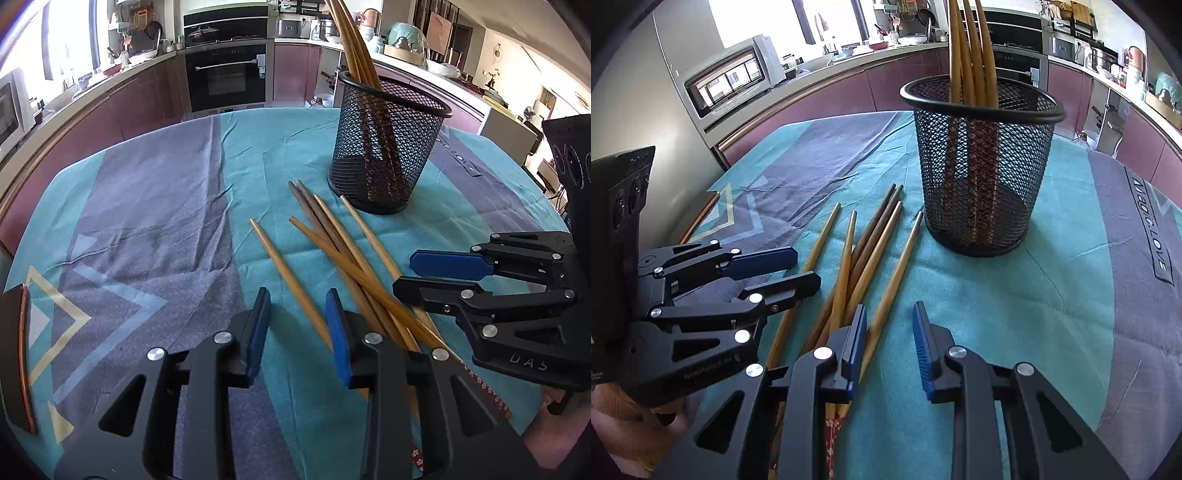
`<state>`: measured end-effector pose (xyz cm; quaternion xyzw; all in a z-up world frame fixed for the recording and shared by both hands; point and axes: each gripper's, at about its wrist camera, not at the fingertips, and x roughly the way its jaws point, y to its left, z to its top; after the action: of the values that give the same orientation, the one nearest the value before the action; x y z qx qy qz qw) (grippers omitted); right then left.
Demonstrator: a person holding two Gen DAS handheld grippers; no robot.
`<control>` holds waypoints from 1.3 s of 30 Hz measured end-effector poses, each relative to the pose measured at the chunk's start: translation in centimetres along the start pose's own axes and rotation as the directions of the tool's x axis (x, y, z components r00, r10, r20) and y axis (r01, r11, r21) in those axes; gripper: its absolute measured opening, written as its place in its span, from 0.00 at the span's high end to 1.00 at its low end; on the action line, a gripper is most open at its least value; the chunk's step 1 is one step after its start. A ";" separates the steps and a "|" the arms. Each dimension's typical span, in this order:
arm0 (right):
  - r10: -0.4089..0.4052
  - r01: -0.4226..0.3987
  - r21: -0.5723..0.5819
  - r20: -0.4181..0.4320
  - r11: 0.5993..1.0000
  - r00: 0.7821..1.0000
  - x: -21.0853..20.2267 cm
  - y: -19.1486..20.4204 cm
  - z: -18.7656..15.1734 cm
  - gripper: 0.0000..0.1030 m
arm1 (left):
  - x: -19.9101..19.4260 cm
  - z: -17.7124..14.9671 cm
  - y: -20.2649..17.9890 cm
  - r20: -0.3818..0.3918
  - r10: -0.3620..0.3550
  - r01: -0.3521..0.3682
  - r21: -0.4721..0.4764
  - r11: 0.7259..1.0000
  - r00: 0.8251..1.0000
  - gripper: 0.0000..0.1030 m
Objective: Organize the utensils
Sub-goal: 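Move the open right gripper toward the remaining chopsticks, then lower the right gripper onto one wooden chopstick and close on it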
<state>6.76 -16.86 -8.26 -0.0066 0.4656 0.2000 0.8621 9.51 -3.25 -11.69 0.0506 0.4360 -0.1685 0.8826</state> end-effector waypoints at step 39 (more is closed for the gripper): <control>0.142 -0.138 -0.097 0.036 0.986 0.989 -2.7 0.4 -0.3 0.95 | 0.0 0.1 -0.3 -0.006 0.009 -0.009 -0.026 1.000 1.000 0.93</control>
<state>5.07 -17.47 -6.14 -0.0102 0.4362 0.2820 0.8544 9.53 -3.54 -11.61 0.0416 0.4404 -0.1589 0.8827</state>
